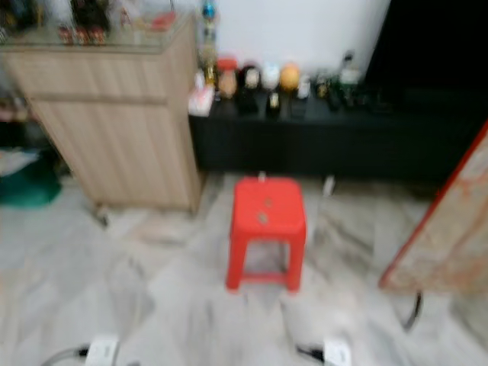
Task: Hang keys on a hook
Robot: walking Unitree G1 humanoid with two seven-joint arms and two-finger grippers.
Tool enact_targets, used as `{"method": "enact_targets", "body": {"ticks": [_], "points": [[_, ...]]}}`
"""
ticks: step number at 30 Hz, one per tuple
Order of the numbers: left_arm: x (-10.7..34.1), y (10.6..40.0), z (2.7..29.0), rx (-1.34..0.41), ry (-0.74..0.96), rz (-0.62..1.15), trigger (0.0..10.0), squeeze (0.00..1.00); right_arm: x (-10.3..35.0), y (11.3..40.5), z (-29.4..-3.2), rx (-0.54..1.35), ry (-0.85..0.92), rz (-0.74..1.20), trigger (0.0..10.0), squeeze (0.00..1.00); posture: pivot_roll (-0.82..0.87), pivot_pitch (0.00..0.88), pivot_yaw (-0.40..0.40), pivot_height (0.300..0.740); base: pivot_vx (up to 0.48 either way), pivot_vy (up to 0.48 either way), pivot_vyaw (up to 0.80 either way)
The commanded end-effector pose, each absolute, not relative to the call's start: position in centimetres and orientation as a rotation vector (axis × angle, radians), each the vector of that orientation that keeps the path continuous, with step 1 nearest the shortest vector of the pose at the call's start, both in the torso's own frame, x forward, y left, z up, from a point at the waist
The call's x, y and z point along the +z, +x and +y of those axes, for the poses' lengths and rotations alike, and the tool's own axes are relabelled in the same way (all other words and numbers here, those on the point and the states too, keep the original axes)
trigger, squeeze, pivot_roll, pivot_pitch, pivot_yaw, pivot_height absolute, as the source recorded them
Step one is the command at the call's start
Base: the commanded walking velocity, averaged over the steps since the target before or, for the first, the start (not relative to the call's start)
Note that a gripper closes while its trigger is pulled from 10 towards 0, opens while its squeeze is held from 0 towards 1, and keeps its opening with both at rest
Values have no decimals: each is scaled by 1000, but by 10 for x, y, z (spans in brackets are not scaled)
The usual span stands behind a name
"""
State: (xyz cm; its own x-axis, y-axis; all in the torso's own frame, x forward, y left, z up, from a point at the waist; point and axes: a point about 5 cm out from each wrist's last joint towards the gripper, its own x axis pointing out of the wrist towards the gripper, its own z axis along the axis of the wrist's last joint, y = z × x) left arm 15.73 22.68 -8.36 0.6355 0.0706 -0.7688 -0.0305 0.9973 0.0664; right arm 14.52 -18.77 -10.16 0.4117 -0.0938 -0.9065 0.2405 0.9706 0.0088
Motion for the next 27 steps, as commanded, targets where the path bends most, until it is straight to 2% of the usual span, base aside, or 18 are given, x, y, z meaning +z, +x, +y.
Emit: {"method": "enact_targets", "body": {"ticks": [1,5,16,27], "points": [[-84,152,233,70,62,902,10000,0,-100,150,-182,-194,150,1112,10000,0,-1,0,-53,740,0,371,0],[-84,152,234,69,62,901,10000,0,-100,150,-182,-191,147,1112,10000,0,0,0,-53,740,0,358,0],[-84,153,233,59,59,890,10000,0,-100,154,-174,-175,143,1111,10000,0,2,0,-55,740,0,0,0],[-84,152,232,51,58,898,10000,0,-100,152,-182,-192,145,1100,10000,0,2,0,-54,740,0,0,0]]}}
